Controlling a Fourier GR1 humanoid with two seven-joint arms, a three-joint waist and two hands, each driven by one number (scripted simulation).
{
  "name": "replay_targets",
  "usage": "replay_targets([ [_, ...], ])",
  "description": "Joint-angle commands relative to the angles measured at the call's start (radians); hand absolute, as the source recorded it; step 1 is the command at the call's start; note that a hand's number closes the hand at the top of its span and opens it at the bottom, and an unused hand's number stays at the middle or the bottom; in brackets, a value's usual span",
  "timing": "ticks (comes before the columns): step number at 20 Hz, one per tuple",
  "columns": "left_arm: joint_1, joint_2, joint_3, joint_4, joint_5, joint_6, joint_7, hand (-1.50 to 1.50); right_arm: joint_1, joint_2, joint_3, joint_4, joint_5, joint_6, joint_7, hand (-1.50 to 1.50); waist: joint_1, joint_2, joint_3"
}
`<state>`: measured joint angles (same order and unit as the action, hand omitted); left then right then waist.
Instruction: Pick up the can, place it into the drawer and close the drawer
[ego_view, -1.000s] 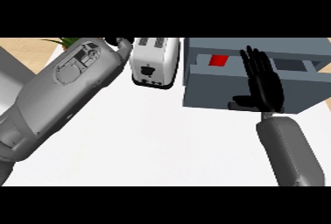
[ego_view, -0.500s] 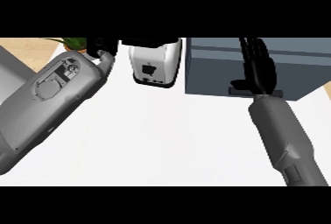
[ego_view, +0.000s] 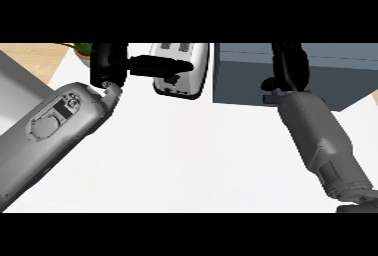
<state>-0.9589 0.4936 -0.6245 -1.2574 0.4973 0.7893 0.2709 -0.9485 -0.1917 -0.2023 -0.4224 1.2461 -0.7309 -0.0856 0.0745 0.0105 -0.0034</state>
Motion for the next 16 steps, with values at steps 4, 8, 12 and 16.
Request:
replay_targets([
  [4,0.089,0.019,0.008,-0.056,-0.014,-0.030,-0.029,-1.50,-0.160,-0.026,-0.046,0.127,-0.023,0.021,-0.001,-1.50,0.021,0.019,0.005],
  [8,0.123,0.035,0.020,-0.093,-0.023,-0.030,-0.041,-1.50,-0.165,-0.033,-0.062,0.157,-0.030,-0.011,-0.014,-1.50,0.029,0.022,0.006],
  [12,0.118,0.015,0.023,-0.096,-0.032,-0.014,-0.022,-1.50,-0.214,-0.017,-0.086,0.171,-0.066,0.039,-0.060,-1.50,0.022,0.020,0.006],
  [16,0.134,0.045,0.037,-0.112,-0.034,-0.036,-0.033,-1.50,-0.190,0.018,-0.173,0.133,-0.181,0.020,-0.186,-1.50,0.024,0.023,0.009],
])
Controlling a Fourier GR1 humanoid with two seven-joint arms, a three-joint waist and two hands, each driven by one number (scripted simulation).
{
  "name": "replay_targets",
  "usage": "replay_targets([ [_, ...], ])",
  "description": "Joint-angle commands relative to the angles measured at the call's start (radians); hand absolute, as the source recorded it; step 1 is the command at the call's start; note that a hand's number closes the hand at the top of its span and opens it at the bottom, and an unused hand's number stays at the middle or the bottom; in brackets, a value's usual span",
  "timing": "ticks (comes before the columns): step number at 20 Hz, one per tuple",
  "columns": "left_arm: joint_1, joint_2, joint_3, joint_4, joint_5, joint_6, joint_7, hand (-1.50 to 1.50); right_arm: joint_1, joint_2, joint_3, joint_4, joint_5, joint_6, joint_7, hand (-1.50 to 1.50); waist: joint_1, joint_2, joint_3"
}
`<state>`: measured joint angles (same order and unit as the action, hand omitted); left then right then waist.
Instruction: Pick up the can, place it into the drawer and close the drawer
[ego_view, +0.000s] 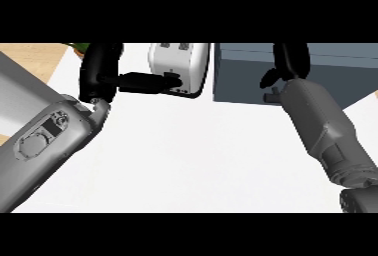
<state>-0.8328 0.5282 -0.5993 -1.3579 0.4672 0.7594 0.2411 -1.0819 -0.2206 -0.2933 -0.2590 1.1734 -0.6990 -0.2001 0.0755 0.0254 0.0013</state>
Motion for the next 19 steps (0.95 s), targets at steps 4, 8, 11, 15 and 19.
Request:
replay_targets([
  [4,0.063,-0.005,-0.004,-0.042,-0.014,0.008,-0.023,-1.50,-0.079,0.070,-0.157,-0.042,-0.202,0.041,-0.139,-1.50,0.022,0.005,0.004],
  [8,0.056,0.008,0.000,-0.046,-0.030,0.019,-0.002,-1.50,-0.115,0.093,-0.228,-0.056,-0.287,0.089,-0.178,-1.50,0.009,-0.003,0.003],
  [11,0.105,0.026,0.013,-0.064,-0.019,0.002,-0.014,-1.50,-0.104,0.128,-0.288,-0.067,-0.366,0.123,-0.243,-1.50,-0.003,-0.009,0.002],
  [15,0.134,0.041,0.043,-0.079,-0.013,-0.022,-0.046,-1.50,-0.128,0.132,-0.372,-0.069,-0.470,0.207,-0.278,-1.50,-0.009,-0.008,0.001],
  [19,0.169,0.030,0.057,-0.079,-0.031,-0.017,-0.050,-1.50,-0.135,0.133,-0.380,-0.051,-0.489,0.227,-0.282,-1.50,-0.032,-0.011,0.000],
])
